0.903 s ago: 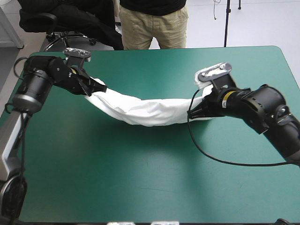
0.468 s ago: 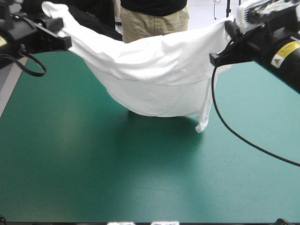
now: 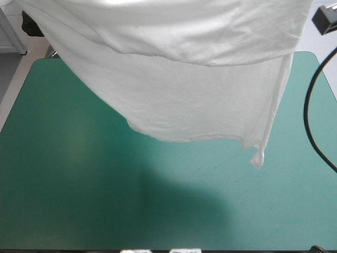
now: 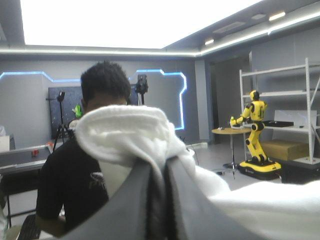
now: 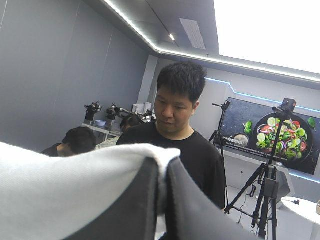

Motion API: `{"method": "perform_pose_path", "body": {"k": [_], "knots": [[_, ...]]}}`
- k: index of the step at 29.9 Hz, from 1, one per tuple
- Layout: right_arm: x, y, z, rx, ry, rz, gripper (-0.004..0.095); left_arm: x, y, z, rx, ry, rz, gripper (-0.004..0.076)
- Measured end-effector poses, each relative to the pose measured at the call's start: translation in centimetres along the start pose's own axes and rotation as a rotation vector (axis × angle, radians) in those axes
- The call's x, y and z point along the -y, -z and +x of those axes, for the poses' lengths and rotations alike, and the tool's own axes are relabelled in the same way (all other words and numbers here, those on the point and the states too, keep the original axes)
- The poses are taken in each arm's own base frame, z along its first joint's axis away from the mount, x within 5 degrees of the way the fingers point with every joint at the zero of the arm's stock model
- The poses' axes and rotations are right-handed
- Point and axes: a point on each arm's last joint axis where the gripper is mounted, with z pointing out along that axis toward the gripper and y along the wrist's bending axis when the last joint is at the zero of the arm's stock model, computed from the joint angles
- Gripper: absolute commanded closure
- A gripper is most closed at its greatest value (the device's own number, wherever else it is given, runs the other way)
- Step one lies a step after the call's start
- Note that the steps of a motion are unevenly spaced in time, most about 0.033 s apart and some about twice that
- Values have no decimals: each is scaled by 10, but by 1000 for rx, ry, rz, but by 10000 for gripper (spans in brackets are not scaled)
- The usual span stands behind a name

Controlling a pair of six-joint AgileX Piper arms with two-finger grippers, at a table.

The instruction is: Fold the cloth

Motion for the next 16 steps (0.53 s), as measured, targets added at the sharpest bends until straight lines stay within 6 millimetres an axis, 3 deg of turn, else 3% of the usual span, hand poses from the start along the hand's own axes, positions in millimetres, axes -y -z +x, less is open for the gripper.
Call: {"method": "perform_pose_path", "body": {"k": [5, 8, 11, 14, 16], "knots": [[0, 0, 11, -121, -5, 6, 925, 4, 9, -7, 20, -10, 9, 741], [-2, -9, 31, -282, -33, 33, 925, 1, -2, 9, -67, -14, 16, 741], [-7, -20, 55, -435, -45, 57, 926, -5, -21, 42, -224, 14, 29, 741], [-17, -31, 84, -576, -27, 54, 926, -12, -45, 89, -406, 60, 35, 741], [-29, -41, 117, -701, -14, 50, 926, -18, -62, 129, -542, 99, 36, 741]]}}
